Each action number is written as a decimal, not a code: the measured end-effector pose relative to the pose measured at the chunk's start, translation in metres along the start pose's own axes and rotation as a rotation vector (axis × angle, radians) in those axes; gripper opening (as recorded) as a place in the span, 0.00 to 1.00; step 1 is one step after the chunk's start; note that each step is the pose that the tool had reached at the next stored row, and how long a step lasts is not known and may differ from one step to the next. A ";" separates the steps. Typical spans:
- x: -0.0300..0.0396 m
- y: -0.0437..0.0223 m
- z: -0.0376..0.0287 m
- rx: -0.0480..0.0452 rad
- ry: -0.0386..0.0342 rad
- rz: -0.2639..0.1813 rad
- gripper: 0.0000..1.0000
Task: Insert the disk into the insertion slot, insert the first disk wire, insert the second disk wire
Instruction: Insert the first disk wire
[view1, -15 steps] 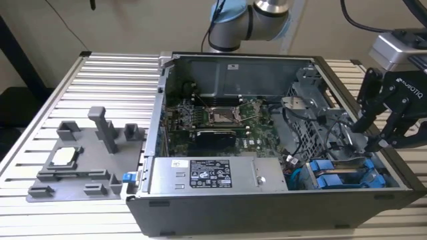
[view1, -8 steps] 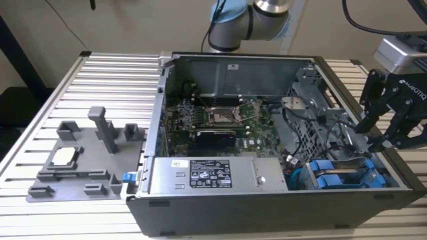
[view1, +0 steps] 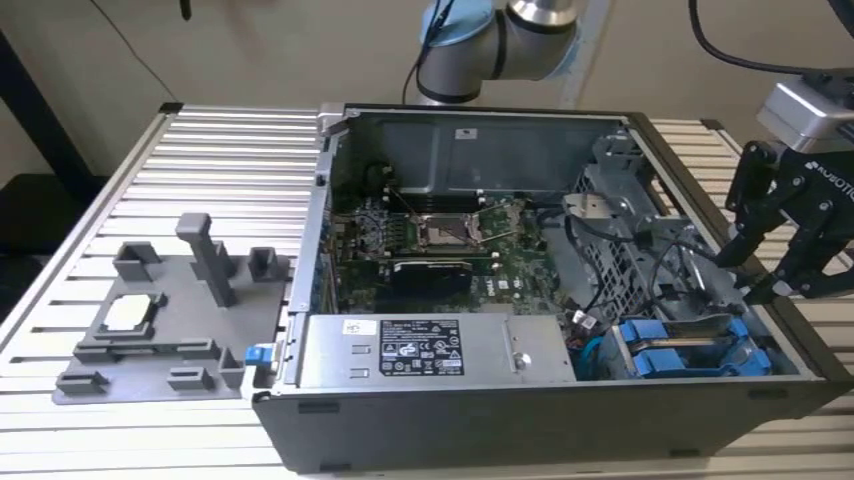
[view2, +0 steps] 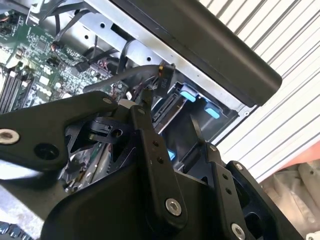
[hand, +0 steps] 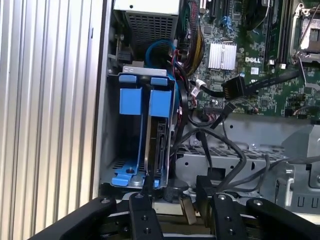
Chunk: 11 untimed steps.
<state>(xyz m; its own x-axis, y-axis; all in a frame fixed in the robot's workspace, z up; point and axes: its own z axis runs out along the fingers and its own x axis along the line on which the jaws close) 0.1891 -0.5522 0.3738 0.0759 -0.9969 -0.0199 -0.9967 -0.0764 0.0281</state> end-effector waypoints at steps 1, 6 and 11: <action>-0.0003 -0.0012 0.0004 0.0001 0.0001 -0.002 0.47; -0.0020 -0.0077 0.0021 0.0003 0.0004 -0.012 0.47; -0.0043 -0.0135 0.0031 0.0001 0.0006 -0.020 0.47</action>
<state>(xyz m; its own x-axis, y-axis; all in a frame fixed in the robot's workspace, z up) 0.2021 -0.5468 0.3704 0.0961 -0.9952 -0.0199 -0.9949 -0.0966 0.0276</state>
